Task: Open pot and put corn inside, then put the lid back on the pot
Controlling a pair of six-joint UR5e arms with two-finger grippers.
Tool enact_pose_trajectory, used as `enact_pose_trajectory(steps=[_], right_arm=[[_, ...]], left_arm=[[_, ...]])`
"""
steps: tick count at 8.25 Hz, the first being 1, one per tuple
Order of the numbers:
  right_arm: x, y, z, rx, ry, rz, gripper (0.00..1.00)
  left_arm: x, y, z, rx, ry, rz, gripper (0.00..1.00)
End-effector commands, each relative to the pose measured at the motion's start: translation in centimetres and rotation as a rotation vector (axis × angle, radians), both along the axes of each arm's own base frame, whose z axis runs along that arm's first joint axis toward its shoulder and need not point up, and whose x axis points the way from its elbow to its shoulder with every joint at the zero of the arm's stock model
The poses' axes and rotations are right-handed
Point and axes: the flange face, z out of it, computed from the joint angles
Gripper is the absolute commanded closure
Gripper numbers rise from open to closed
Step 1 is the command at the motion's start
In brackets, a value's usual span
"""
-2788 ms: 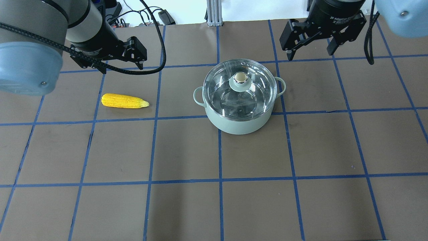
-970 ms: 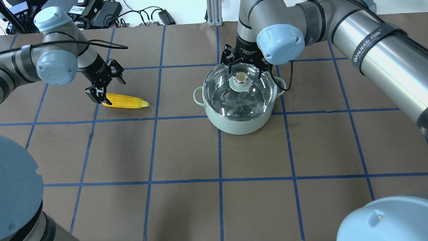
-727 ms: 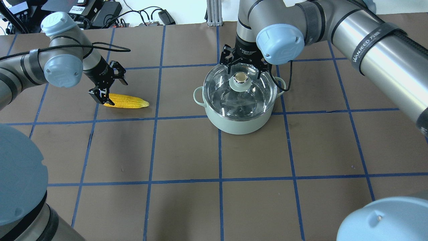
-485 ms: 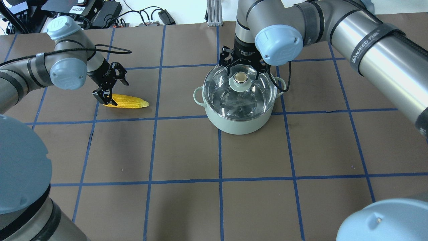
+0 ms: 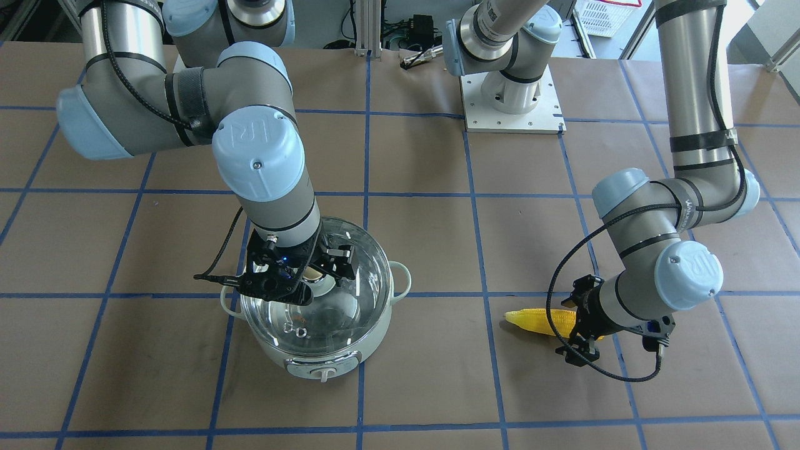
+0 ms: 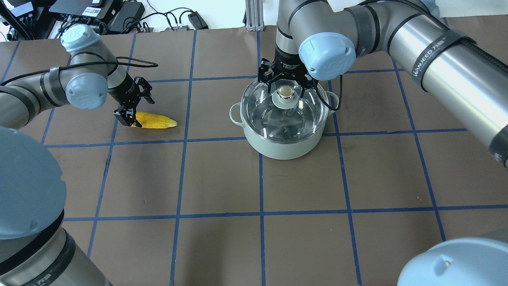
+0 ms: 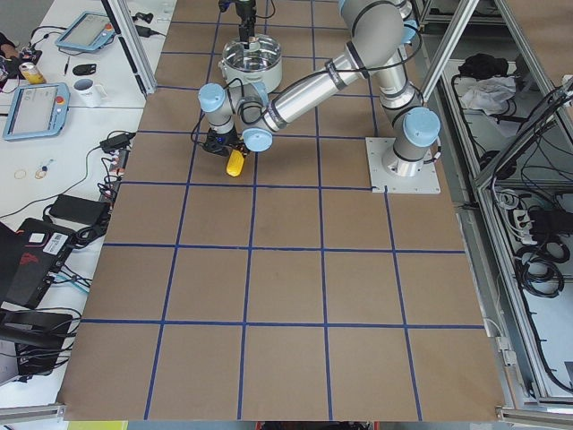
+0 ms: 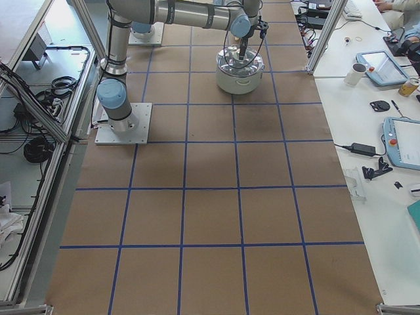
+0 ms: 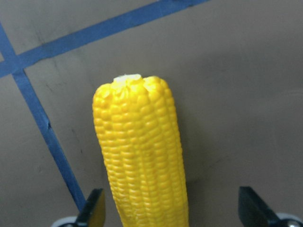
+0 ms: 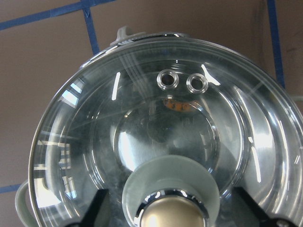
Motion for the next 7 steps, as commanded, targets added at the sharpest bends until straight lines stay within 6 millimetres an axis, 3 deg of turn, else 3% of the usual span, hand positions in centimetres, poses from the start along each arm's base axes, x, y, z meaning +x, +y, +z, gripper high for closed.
enact_pose_trajectory(steps=[1,2,3,4,5,7], right_arm=[[0.1,0.2,-0.3,0.016,0.005,0.036,0.38],[0.0,0.2,-0.2,0.013,0.005,0.058,0.55],[0.0,0.2,-0.1,0.009,0.009,0.098,0.68],[0.0,0.1,0.2,0.002,0.009,0.100,0.72],[0.0,0.0,0.4,-0.002,0.007,0.100,0.76],[0.0,-0.1,1.4,-0.017,0.002,0.100,0.79]], left_arm=[[0.0,0.0,-1.5,0.022,0.006,0.000,0.00],[0.0,-0.1,-1.6,0.024,0.008,-0.003,0.23],[0.0,-0.1,-1.6,0.022,0.007,0.000,0.90],[0.0,-0.1,-1.6,0.022,0.007,-0.001,1.00],[0.0,-0.1,-1.5,0.022,0.009,0.002,1.00],[0.1,-0.4,1.1,-0.018,-0.015,0.005,1.00]])
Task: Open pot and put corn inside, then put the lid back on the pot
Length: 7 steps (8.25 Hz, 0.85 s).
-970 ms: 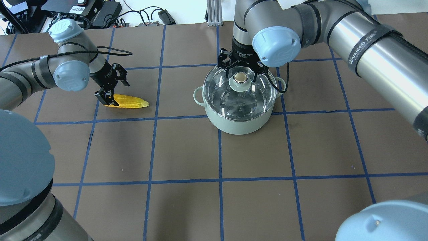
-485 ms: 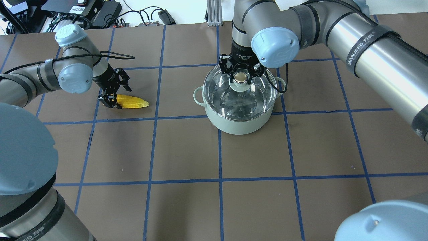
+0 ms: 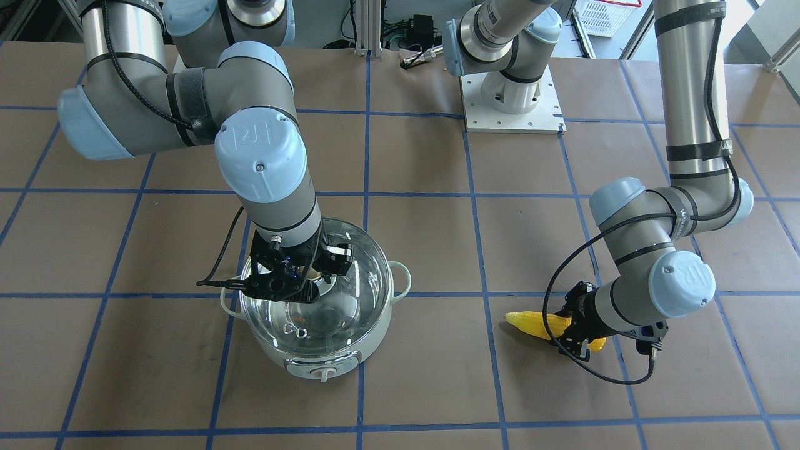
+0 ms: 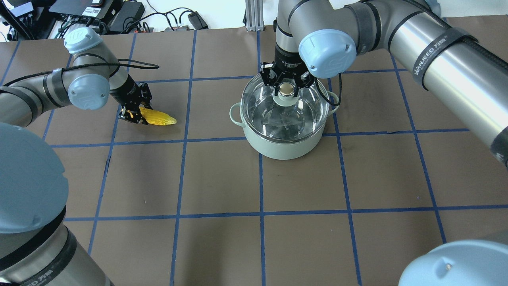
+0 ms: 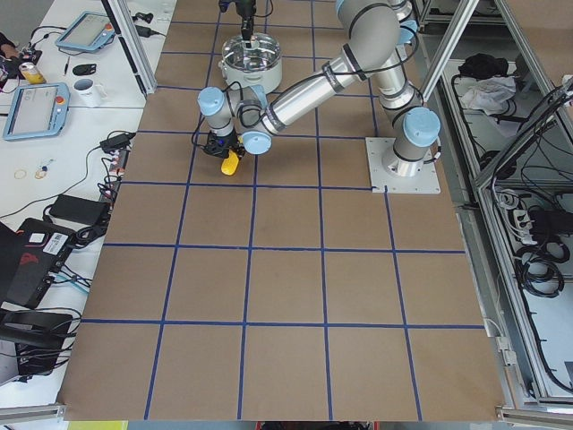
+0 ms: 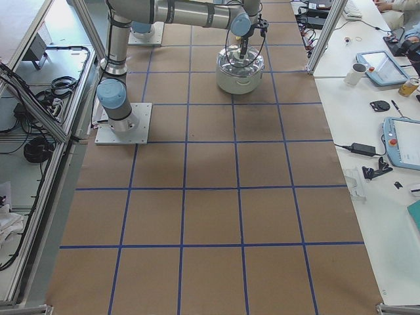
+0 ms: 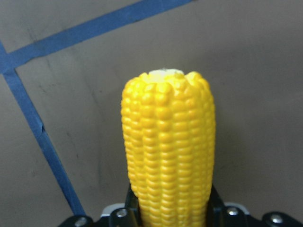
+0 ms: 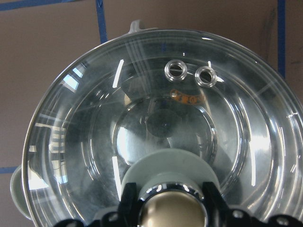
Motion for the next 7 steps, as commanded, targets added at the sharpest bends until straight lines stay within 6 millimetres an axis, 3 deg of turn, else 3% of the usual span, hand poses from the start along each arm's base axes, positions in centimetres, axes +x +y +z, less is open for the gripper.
enact_pose_trajectory(steps=[1,3,5,6,7], right_arm=[[-0.1,-0.3,2.7,-0.026,-0.008,0.005,0.79],[-2.8,-0.2,6.4,-0.032,0.004,0.069,0.80],[-9.7,0.3,9.9,-0.022,0.007,0.091,0.82],[-13.1,0.6,11.1,-0.009,0.018,0.122,0.83],[-16.9,0.8,12.0,-0.001,0.045,0.153,0.83]], left_arm=[[0.0,0.1,4.3,-0.060,-0.020,0.053,1.00],[-0.7,0.8,8.8,-0.127,-0.031,0.099,1.00],[-2.8,1.2,11.3,-0.167,-0.037,0.096,1.00],[-5.2,1.4,11.8,-0.173,-0.034,0.101,1.00],[-8.8,1.5,12.9,-0.217,-0.033,0.098,1.00]])
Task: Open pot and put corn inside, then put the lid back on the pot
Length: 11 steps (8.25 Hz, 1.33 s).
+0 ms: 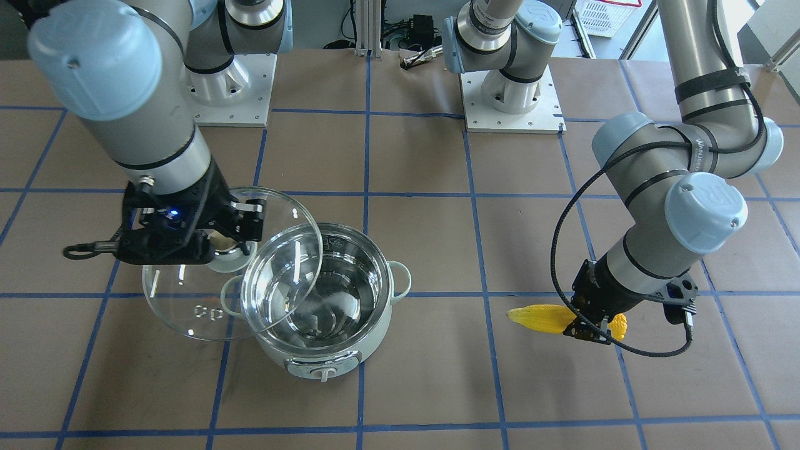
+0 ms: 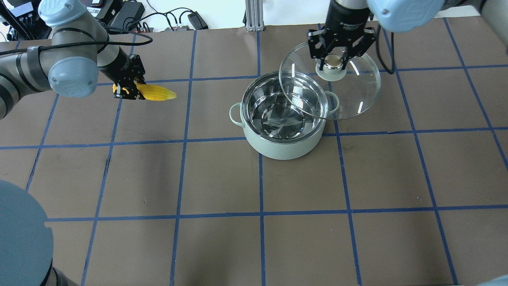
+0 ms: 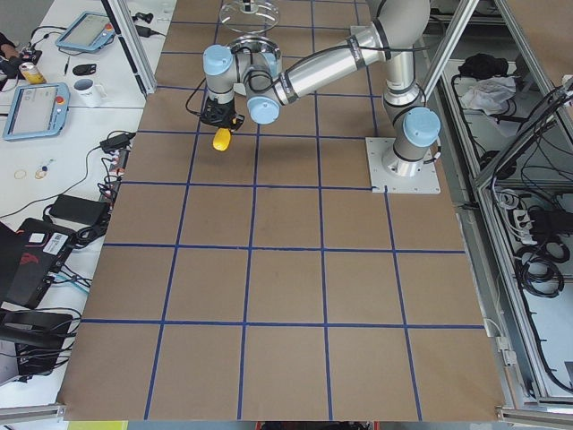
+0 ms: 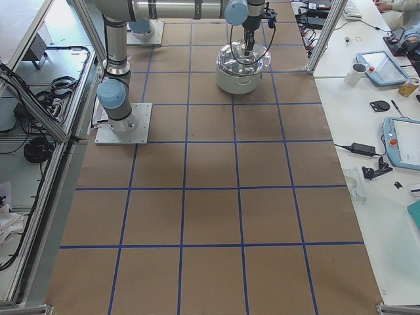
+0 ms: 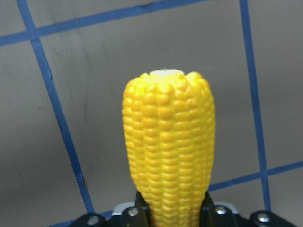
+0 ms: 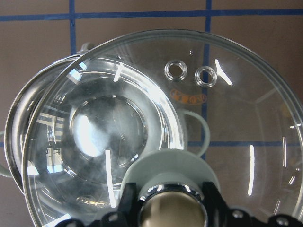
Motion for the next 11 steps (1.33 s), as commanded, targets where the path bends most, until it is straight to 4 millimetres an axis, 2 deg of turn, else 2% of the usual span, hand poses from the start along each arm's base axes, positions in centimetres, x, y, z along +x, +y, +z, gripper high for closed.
enact_pose_trajectory(steps=[1,2,3,4,5,7,9,11], right_arm=[[-10.8,1.0,3.0,0.029,0.051,0.065,0.83],[-15.6,1.5,3.7,0.051,0.053,0.110,0.86],[-19.8,1.8,3.1,0.079,0.042,0.127,0.89],[-22.9,2.1,2.3,0.091,0.032,0.157,0.89],[-24.4,2.3,2.1,0.093,0.030,0.173,0.89],[-24.8,2.2,1.9,0.101,0.046,0.208,0.89],[-25.2,2.3,1.9,0.100,0.046,0.237,0.89],[-25.2,2.2,1.6,0.107,0.045,0.234,0.89]], left_arm=[[-9.3,0.5,3.0,-0.138,0.000,-0.015,1.00],[-13.9,1.4,3.8,-0.175,0.009,-0.033,1.00],[-17.9,2.5,4.4,-0.198,0.030,-0.030,1.00],[-21.8,3.6,5.0,-0.245,0.051,-0.048,1.00],[-24.9,4.9,5.5,-0.276,0.062,-0.091,1.00],[-29.5,7.6,6.4,-0.280,0.094,-0.098,1.00],[-32.8,9.4,6.9,-0.292,0.136,-0.055,1.00],[-36.0,11.1,5.1,-0.261,0.151,-0.056,1.00]])
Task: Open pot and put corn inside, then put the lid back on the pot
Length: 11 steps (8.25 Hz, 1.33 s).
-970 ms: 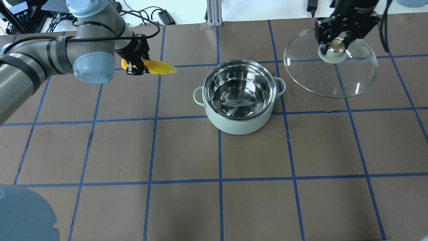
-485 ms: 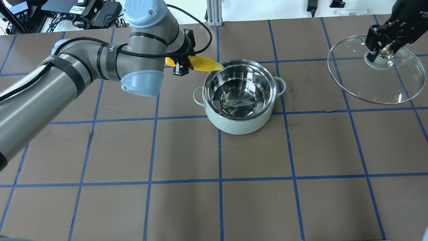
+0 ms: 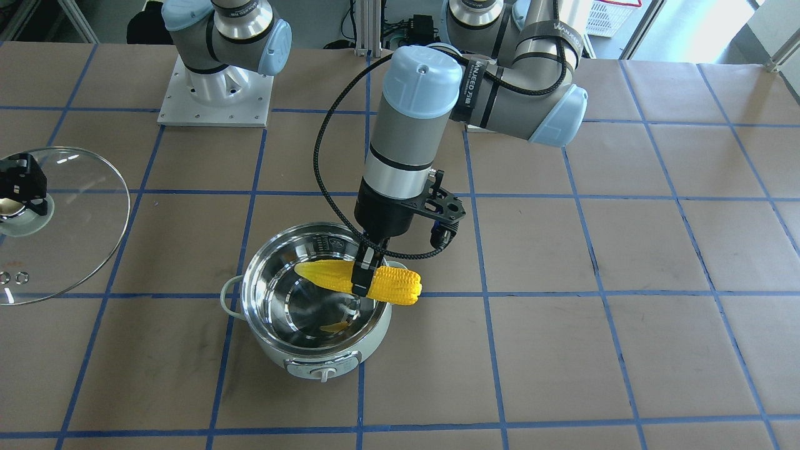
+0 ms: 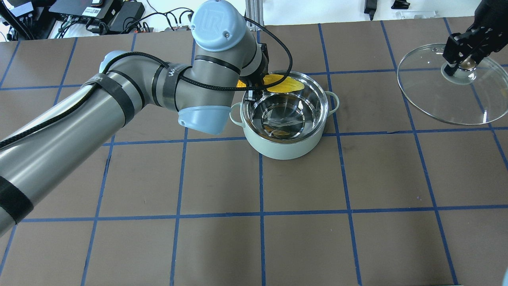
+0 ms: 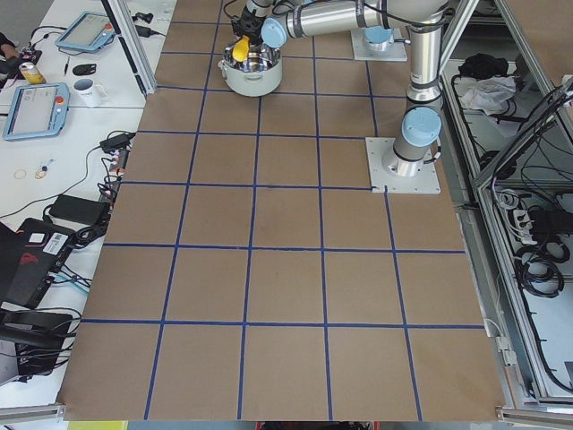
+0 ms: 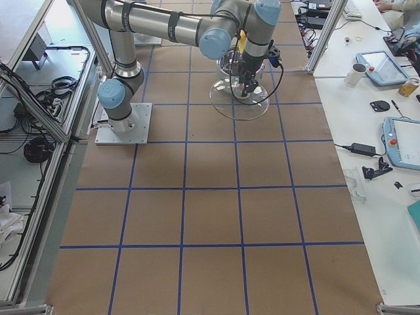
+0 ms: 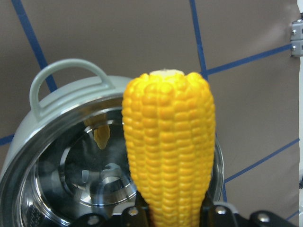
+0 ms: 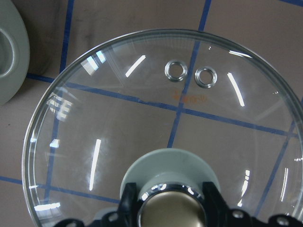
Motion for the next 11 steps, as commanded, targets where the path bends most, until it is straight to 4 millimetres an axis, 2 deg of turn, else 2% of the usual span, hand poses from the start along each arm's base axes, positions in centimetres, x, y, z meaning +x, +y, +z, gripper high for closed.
enact_pose_trajectory(steps=[1,2,4,5,6,7,8,10,11], right_arm=[[-0.1,0.0,-0.2,0.004,0.001,0.001,0.89],[-0.1,0.0,-0.2,0.004,0.001,0.001,0.89],[0.0,0.0,-0.3,0.006,-0.003,0.001,0.89],[0.0,0.0,-0.3,0.005,-0.005,0.000,0.89],[-0.1,0.0,-0.4,0.009,-0.004,0.000,0.89],[0.0,0.0,-0.5,0.010,-0.005,0.001,0.89],[0.0,0.0,-0.5,0.010,-0.005,0.000,0.88],[0.1,0.1,-0.3,0.007,-0.005,-0.004,0.88],[0.4,0.2,0.0,0.001,-0.005,-0.014,0.88]], left_arm=[[-3.6,1.7,-2.5,0.044,0.020,-0.004,1.00],[-3.8,1.5,-3.6,0.062,0.017,0.007,1.00],[-3.8,1.3,-4.5,0.072,0.003,0.003,1.00],[-3.9,1.2,-4.9,0.078,0.003,0.012,0.67],[-3.8,1.2,-4.7,0.072,0.002,0.012,0.28],[-3.8,1.1,-4.0,0.046,0.009,0.002,0.04],[-3.9,0.8,-3.2,-0.015,0.036,0.000,0.00],[-4.0,0.7,-2.4,-0.058,0.043,-0.041,0.00],[-3.8,0.9,-1.2,-0.103,0.008,-0.159,0.00]])
